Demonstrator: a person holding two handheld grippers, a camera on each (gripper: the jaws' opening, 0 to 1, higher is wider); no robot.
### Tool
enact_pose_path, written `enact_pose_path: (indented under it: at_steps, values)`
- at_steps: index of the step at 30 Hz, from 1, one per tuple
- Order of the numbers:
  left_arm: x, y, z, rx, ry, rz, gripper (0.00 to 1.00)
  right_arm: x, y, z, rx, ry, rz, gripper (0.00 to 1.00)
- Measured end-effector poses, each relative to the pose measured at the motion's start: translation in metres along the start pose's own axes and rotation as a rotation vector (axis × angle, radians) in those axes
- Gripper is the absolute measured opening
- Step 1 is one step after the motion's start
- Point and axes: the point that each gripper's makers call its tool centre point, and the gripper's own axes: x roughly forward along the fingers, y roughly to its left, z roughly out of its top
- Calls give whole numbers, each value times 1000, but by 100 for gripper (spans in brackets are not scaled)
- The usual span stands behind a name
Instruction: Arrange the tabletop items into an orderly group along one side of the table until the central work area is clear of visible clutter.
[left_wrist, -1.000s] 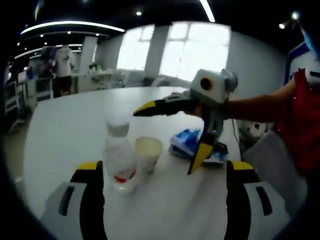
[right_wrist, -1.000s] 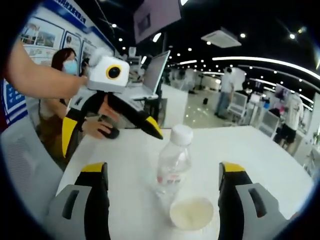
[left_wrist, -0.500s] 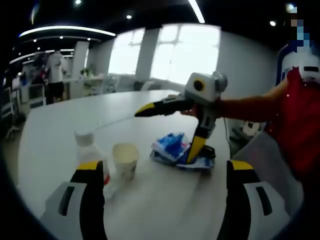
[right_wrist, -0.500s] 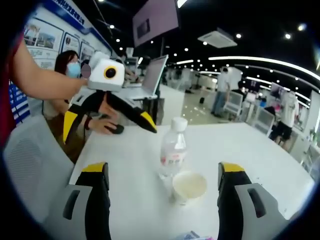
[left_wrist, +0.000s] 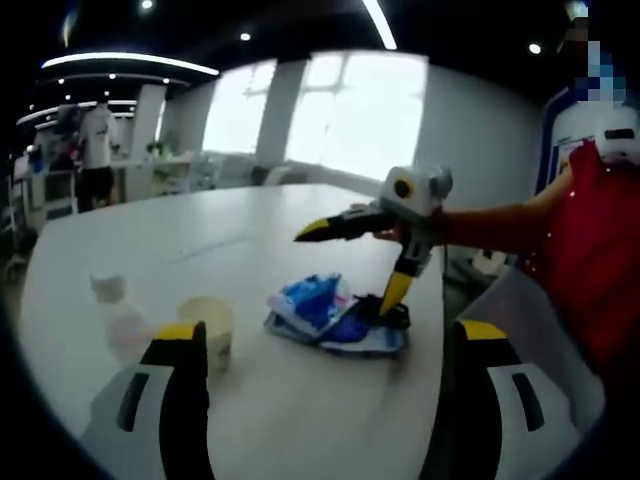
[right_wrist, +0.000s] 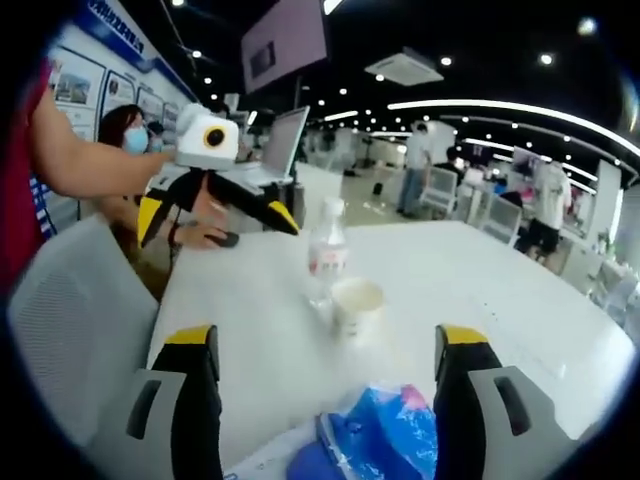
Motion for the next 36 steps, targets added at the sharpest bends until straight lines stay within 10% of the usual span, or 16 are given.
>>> enact_pose_path:
  at_steps: [36]
  values:
    - [51,-60,-29,-44,80,-209,99,-136,23,-76,238,58,-319,85]
